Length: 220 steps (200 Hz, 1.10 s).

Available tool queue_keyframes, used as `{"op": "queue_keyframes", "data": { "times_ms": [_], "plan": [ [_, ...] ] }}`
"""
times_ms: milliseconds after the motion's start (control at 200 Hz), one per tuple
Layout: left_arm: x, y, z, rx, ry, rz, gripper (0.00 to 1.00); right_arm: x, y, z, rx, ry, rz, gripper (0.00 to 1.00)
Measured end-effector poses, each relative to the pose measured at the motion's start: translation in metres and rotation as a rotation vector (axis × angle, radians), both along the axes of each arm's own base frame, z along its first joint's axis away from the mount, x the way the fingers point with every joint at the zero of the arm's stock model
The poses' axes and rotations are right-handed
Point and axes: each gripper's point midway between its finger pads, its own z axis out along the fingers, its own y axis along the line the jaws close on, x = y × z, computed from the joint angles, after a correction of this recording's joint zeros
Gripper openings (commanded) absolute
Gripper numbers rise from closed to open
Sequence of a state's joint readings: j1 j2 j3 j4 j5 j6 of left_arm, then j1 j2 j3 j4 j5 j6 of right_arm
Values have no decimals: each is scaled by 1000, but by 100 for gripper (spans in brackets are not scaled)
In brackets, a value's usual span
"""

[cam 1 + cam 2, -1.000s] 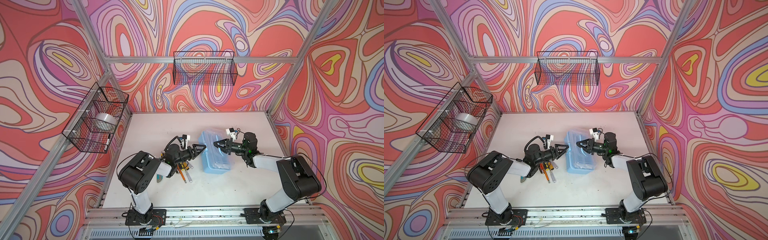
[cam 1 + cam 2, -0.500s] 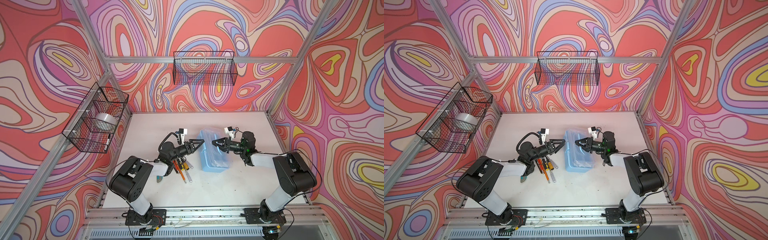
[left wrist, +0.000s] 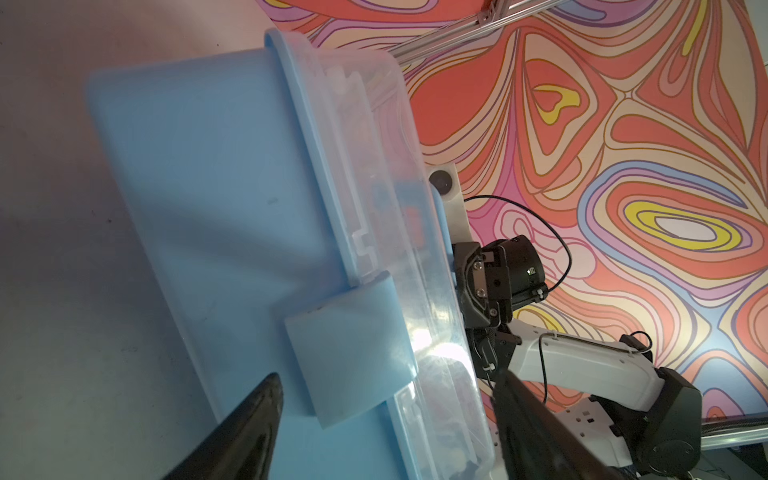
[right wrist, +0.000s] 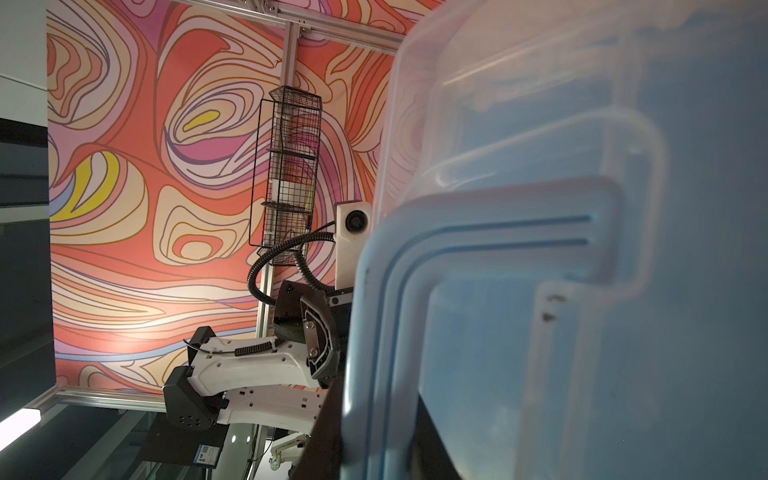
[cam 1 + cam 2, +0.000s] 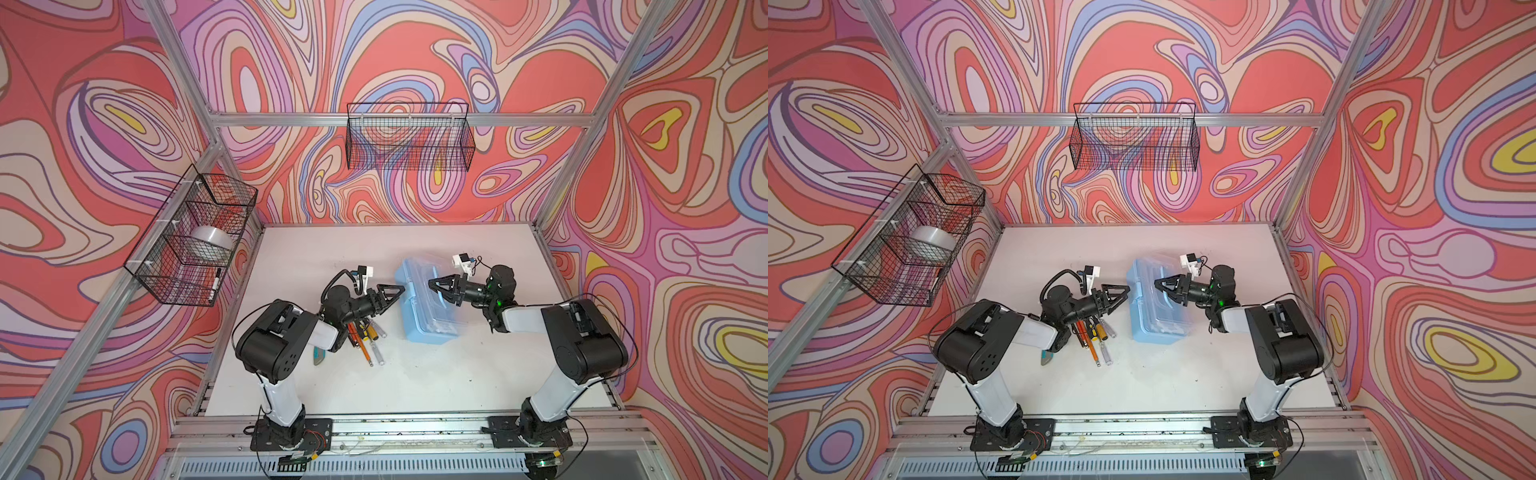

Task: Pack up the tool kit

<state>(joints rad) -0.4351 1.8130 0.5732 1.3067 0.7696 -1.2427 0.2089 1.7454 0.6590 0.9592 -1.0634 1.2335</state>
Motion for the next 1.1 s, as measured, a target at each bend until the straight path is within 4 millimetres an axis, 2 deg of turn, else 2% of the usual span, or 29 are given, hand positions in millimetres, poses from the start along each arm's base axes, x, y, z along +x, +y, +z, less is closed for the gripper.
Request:
{"op": "queue_keyframes", "data": {
  "times_ms": [150,376,601,1102],
  "plan": [
    [1,-10,-5,1,7,-37,79,0,0,0,2,-4,4,0],
    [2,-15,5,-20,15,-66,79,1,-4,-1,7,0,11,0],
    [3,-19,14,-37,94,-80,80,8,-7,-1,16,-3,-7,0],
    [3,-18,16,-46,136,-76,81,9,-8,-2,17,-2,-8,0]
  ]
}}
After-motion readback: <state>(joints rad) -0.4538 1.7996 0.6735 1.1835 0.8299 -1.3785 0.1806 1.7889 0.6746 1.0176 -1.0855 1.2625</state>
